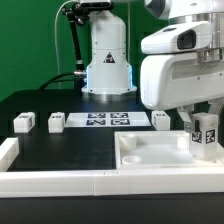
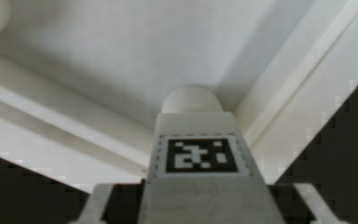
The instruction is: Assemble square table
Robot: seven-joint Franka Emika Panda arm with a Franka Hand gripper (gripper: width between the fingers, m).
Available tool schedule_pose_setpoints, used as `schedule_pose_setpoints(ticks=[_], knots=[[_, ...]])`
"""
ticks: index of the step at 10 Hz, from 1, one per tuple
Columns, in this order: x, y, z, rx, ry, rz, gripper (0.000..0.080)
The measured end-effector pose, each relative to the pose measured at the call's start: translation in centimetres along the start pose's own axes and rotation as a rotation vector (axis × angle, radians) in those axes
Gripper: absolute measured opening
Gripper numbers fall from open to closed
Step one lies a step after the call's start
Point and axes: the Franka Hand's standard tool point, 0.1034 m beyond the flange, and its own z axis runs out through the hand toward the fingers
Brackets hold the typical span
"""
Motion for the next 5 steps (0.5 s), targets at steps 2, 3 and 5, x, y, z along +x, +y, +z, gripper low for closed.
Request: schedule_pose_setpoints(ticks=[2,3,5], knots=[[-0.03,-0.07,0.04,0.001,0.001,0.138,0.0290],[-0.09,-0.22,0.10,-0.002,0.011,0.261,0.0291],[-0.08,-0.52,0.18,0.006,0.044,0.559,0.0291]])
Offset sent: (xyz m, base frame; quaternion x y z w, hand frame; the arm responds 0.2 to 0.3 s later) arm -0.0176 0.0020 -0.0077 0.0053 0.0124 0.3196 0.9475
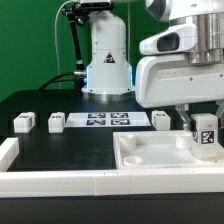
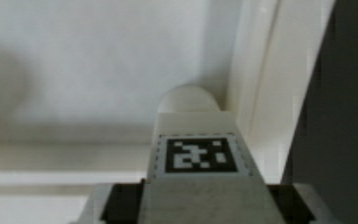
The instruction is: Assemble square table
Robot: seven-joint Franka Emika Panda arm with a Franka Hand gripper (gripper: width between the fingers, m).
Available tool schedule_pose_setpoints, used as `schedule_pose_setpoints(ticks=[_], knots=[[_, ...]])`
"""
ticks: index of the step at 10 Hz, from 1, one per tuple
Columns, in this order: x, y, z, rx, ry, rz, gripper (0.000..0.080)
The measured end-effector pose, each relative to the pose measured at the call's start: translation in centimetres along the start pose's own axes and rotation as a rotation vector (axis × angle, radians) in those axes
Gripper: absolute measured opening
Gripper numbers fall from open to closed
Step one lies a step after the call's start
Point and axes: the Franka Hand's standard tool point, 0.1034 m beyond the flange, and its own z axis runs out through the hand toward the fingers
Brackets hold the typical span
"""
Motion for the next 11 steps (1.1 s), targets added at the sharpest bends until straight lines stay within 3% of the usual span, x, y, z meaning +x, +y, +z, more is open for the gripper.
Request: schedule_pose_setpoints(ticks=[5,11], knots=[[-0.01,0.01,0.06,0.016,-0.014,0.551,0.0291],[0.03,-0.15,0.08,0.028,-0.043,0.875,0.0291]])
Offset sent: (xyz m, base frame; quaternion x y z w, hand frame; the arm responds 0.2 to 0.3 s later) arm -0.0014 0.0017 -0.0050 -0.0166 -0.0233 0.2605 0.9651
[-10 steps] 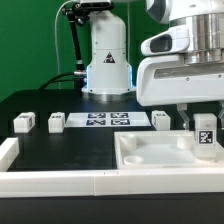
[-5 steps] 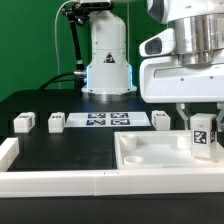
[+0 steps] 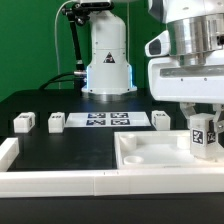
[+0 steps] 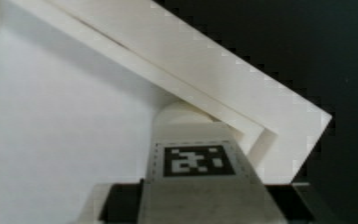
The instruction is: Assemble square table
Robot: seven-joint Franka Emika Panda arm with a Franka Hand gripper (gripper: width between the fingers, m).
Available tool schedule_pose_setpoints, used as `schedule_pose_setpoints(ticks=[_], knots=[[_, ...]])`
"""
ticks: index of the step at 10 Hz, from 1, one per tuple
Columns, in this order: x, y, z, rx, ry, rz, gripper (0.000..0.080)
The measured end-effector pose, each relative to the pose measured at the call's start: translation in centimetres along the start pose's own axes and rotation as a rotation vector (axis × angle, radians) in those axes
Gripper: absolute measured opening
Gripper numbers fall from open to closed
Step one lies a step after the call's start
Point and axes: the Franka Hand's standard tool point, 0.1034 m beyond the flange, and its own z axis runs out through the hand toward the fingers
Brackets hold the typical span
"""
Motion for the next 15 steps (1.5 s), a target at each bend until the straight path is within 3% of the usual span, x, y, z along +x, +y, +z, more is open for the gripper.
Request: schedule_pose_setpoints(ticks=[2,3,4,5,10,15], knots=[[-0.04,-0.02,0.00,0.001,-0.002,-0.039,0.0522],[-0.03,-0.09,-0.06,-0.002,-0.001,-0.136,0.0522],[-0.02,-0.22,-0.13,-0.006,0.000,-0.261,0.0620],[0.02,-0.20,-0.10,-0.006,-0.001,-0.367,0.0644],[-0.42,-0.53,-0.02,-0.061,-0.041,-0.882,0.0649],[-0.36,-0.57,-0.18,-0.062,-0.048,-1.172,0.0649]])
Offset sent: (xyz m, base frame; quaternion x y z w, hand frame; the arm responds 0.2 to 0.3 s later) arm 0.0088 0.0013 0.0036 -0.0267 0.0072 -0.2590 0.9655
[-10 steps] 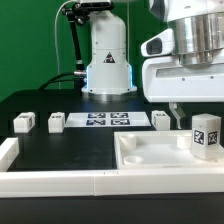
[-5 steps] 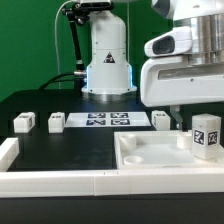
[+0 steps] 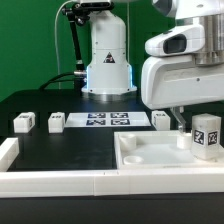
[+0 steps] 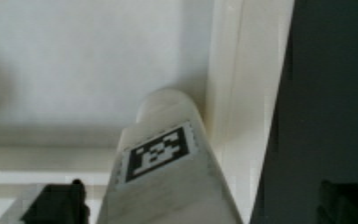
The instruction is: Assemble square table
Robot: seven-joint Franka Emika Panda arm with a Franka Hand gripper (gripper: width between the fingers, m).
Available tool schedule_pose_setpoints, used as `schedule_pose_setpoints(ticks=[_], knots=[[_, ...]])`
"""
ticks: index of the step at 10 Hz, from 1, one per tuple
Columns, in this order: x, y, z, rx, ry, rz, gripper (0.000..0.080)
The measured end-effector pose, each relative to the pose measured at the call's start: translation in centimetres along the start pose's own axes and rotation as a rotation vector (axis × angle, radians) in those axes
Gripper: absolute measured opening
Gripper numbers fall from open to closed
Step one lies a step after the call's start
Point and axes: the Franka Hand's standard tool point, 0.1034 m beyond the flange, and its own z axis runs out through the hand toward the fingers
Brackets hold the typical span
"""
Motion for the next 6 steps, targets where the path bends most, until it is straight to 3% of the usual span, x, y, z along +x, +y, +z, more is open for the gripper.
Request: schedule_pose_setpoints(ticks=[4,5,6], knots=[[0.10,0.38,-0.01,-0.008,0.007,-0.167,0.0647],[0.10,0.39,-0.01,-0.008,0.007,-0.167,0.0477],[0.10,0.40,-0.01,-0.008,0.007,-0.167,0.0477]])
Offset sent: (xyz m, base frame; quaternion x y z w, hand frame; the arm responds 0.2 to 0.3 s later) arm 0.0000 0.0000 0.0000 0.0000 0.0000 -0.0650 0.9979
